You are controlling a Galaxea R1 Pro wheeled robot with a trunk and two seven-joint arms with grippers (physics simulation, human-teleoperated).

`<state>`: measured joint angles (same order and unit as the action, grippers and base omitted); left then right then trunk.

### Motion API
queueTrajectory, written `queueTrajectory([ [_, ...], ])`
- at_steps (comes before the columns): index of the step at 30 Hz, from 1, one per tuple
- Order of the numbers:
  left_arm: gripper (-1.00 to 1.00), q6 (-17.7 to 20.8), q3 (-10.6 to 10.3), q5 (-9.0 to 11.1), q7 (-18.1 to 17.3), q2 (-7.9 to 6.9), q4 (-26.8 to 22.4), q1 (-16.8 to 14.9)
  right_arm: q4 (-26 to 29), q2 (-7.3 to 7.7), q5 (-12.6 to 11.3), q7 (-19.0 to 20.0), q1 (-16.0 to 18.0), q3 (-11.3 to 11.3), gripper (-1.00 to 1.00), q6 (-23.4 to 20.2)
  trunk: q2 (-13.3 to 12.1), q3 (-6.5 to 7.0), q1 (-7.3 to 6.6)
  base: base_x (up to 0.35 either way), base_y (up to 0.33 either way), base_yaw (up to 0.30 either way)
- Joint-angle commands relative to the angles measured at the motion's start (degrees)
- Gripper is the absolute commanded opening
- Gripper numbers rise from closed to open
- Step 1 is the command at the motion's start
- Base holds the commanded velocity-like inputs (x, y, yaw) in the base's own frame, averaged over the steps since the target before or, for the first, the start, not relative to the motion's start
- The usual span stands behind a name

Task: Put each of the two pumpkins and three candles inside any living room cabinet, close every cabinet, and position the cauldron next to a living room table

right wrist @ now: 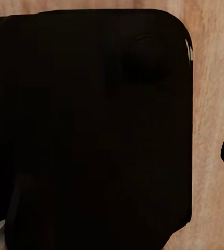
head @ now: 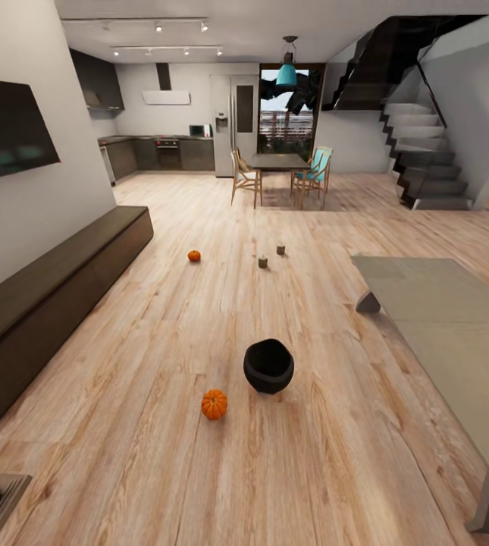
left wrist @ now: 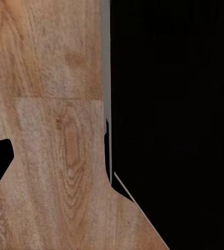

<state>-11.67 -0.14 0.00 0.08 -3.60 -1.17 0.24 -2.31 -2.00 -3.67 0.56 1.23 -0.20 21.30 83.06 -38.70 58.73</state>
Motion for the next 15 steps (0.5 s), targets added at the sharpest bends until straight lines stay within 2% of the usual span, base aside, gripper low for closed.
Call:
queueTrajectory([
  [1, 1.0, -0.11, -0.02, 0.0, 0.01, -0.01, -0.06, 0.03, -0.24, 0.0, -0.37, 0.06, 0.09, 0.02, 1.0, 0.41, 0.02, 0.06, 0.0, 0.0, 0.0, 0.0],
  [15, 1.0, -0.11, -0.03, 0.0, 0.01, -0.01, -0.06, 0.03, -0.27, 0.06, -0.37, 0.06, 0.09, 0.02, 1.0, 0.41, 0.02, 1.36, 0.0, 0.0, 0.0, 0.0],
])
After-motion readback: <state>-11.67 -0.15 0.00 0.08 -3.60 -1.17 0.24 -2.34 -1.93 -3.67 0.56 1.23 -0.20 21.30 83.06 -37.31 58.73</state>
